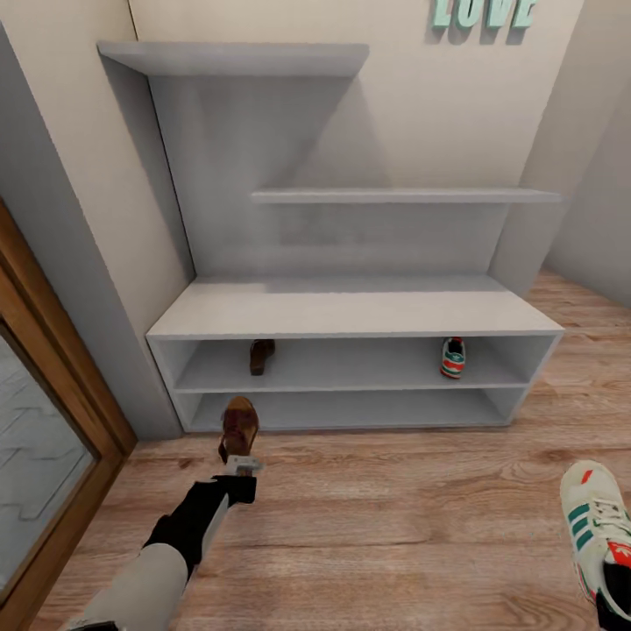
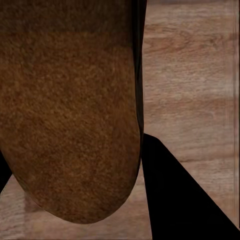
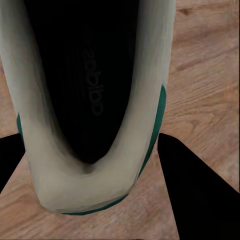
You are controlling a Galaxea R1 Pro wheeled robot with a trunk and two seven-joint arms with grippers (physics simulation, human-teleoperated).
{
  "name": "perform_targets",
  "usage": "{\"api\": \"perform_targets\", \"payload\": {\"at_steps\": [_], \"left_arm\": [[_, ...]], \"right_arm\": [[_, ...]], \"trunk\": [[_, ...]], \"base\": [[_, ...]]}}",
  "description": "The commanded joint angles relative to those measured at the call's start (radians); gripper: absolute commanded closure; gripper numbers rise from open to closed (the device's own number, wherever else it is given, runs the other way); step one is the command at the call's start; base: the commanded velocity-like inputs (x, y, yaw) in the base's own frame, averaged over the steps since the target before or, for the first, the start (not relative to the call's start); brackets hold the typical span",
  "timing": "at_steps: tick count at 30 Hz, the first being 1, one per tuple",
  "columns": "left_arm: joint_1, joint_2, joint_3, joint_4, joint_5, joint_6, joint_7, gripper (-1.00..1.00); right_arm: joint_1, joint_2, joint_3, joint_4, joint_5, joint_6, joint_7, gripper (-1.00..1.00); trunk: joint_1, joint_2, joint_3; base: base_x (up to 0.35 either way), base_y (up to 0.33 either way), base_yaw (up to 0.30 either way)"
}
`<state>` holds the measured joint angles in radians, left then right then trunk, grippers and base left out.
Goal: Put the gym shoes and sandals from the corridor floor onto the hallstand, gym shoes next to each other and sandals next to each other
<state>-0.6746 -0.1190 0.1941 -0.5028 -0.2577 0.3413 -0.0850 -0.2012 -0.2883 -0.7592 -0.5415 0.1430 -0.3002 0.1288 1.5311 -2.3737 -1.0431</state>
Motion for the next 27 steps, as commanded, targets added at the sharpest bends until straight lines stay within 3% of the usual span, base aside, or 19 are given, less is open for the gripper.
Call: {"api": "perform_targets", "payload": {"at_steps": [1, 6, 11, 15, 27], "left_arm": [[-0.011, -0.004, 0.003, -0.002, -0.017, 0.020, -0.010, 1.00], [-0.072, -0.015, -0.030, -0.001, -0.017, 0.119, -0.010, 1.00], [-0.126, -0.019, -0.043, -0.002, -0.015, 0.211, -0.010, 1.00], [-0.150, -0.019, -0.045, -0.004, -0.015, 0.232, -0.010, 1.00], [-0.161, -0.021, -0.047, -0.046, -0.016, 0.304, -0.011, 1.00]], "right_arm": [[-0.001, -0.005, -0.018, -0.009, 0.004, 0.017, 0.009, 1.00], [-0.001, -0.038, -0.141, -0.082, -0.054, 0.157, 0.013, 1.00], [-0.001, -0.052, -0.211, -0.120, -0.065, 0.220, 0.012, 1.00], [-0.001, -0.062, -0.231, -0.149, -0.067, 0.241, 0.012, 1.00], [-0.001, -0.056, -0.234, -0.227, -0.068, 0.288, 0.017, 1.00]], "trunk": [[0.000, 0.000, -0.001], [0.000, 0.000, -0.001], [0.000, 0.000, -0.001], [0.000, 0.000, -0.001], [0.000, 0.000, -0.001]], "base": [[0.000, 0.000, 0.000], [0.000, 0.000, 0.000], [0.000, 0.000, 0.000], [0.000, 0.000, 0.000], [0.000, 0.000, 0.000]]}}
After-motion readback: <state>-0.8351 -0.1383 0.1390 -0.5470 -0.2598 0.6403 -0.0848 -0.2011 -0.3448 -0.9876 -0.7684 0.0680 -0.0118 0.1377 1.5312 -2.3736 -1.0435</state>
